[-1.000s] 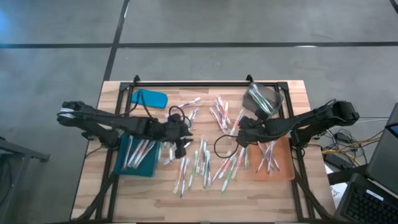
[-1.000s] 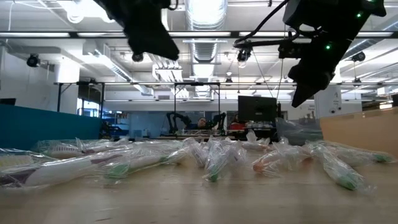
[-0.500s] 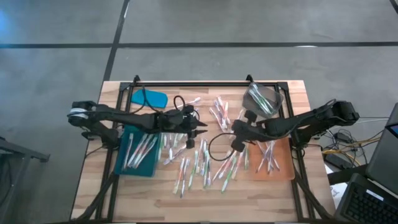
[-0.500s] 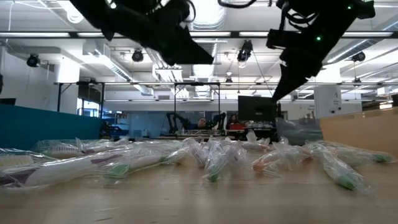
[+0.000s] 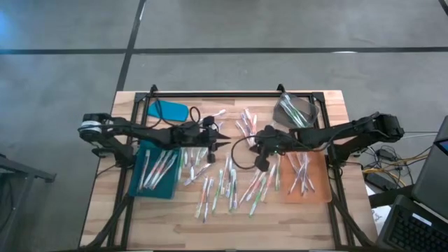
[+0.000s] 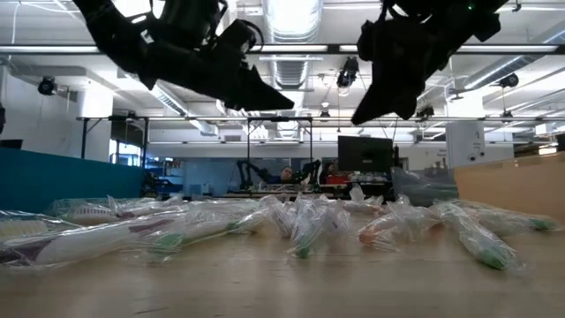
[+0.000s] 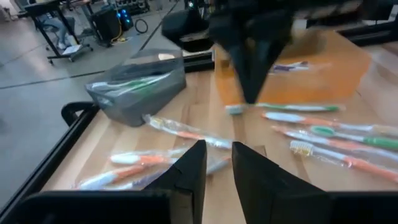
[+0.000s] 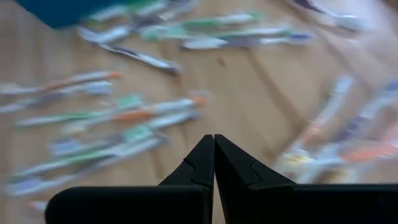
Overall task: Pick & Place Toothbrushes
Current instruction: Put the purple toothbrush into the orange bin
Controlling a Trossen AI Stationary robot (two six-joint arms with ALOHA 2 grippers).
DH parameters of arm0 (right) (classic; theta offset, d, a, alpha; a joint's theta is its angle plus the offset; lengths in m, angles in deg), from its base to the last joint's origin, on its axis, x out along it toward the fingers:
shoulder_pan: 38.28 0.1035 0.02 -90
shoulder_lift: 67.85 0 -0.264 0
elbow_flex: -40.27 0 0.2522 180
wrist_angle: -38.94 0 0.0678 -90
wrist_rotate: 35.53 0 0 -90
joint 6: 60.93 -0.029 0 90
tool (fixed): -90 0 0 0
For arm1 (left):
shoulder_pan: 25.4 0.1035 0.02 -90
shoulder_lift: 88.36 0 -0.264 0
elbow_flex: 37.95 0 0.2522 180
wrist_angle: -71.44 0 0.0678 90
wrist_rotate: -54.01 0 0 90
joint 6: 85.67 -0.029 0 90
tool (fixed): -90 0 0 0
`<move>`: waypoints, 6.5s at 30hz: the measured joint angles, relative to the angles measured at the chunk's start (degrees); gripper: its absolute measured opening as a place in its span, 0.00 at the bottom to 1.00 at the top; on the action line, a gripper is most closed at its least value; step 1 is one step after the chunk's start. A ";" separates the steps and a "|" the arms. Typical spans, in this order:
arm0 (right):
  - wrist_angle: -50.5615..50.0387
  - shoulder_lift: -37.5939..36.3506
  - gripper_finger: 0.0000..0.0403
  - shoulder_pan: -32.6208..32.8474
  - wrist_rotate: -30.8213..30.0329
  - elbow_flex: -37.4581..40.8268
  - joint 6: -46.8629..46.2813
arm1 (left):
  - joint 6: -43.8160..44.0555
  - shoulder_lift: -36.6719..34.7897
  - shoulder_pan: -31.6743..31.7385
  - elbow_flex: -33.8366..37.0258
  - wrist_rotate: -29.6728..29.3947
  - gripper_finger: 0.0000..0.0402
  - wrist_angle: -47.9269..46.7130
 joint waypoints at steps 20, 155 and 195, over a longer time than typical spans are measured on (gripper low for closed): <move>2.05 2.33 0.02 3.64 9.52 -2.18 57.83 | -2.73 -3.82 3.67 4.63 0.36 0.19 4.06; -63.39 -1.41 0.05 14.30 0.28 -31.03 -40.65 | -3.49 -4.37 5.10 4.66 -0.52 0.19 4.86; -60.80 -2.48 0.05 29.35 0.30 -9.36 -89.34 | -4.45 -4.35 5.10 4.66 -0.68 0.19 4.88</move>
